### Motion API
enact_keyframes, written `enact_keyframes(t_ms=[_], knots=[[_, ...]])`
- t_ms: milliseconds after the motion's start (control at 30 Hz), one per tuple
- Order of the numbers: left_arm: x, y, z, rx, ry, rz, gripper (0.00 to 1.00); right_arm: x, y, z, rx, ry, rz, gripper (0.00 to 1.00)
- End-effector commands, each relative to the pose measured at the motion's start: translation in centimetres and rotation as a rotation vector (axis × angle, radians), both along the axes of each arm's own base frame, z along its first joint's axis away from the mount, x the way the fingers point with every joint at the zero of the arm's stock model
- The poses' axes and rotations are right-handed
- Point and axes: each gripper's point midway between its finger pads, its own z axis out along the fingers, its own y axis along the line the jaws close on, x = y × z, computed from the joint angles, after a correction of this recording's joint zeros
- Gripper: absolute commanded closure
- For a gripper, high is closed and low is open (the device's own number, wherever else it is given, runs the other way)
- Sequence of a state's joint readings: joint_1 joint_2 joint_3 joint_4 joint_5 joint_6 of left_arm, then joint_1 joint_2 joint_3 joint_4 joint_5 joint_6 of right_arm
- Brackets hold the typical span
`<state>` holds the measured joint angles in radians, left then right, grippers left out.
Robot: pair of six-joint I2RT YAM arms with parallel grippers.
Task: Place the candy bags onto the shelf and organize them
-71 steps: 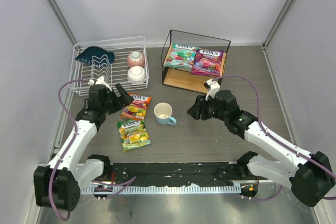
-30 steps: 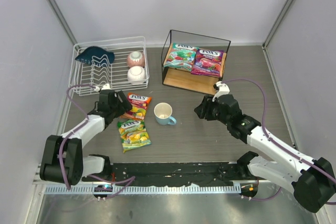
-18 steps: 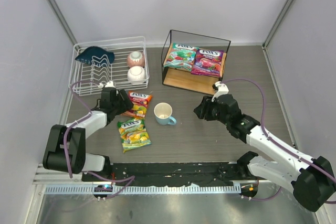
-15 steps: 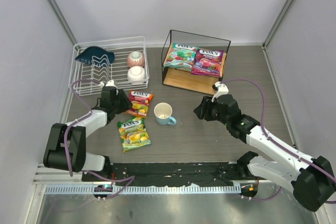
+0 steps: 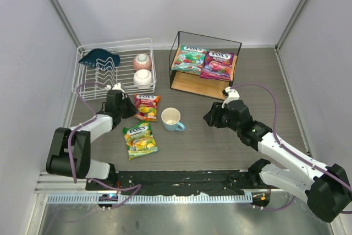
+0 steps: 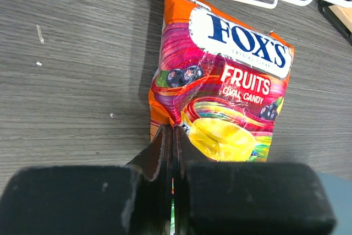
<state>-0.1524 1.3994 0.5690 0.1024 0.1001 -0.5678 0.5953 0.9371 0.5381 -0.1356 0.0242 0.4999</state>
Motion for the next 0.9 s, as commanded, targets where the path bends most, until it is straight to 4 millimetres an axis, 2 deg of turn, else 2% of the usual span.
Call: enact_keyframes(t_ms=[0,167,233,267,333,667,700,767,867], knots=[[0.8,-0.9,2.7,-0.045,-0.073,-0.018,1.00,0.1,0.1,0.9,0.028,-0.036,0.001,0.49],[0.5,-1.3,5.6,-0.095,-0.110,-0.012,1.00,0.0,0.0,0.7,0.027,-0.035,-0.006,0.49],[0.6,-1.2,7.8,-0.101,-0.151,-0.004,1.00,0.0,-0.1,0.7,0.029,-0.037,-0.006,0.49],[0.1,-1.1,8.0,-0.097,-0.138,-0.003,1.00,-0.1,-0.1,0.7,0.030,-0.033,-0.010,0.49],[-0.1,-0.9,10.1,-0.094,-0.184,0.005,1.00,0.0,-0.1,0.7,0.029,-0.035,-0.014,0.49],[-2.2,-0.2,17.2,-0.084,-0.295,0.001,1.00,0.3,-0.4,1.0,0.028,-0.046,-0.036,0.49],[-2.3,-0.3,18.7,-0.092,-0.329,-0.008,1.00,0.3,-0.4,1.0,0.027,-0.044,-0.035,0.49],[-2.8,-0.6,19.8,-0.107,-0.340,-0.027,1.00,0.2,-0.5,1.0,0.027,-0.047,-0.041,0.49],[-3.5,-1.5,22.8,-0.153,-0.389,-0.068,1.00,0.2,-1.1,1.4,0.020,-0.059,-0.065,0.49]])
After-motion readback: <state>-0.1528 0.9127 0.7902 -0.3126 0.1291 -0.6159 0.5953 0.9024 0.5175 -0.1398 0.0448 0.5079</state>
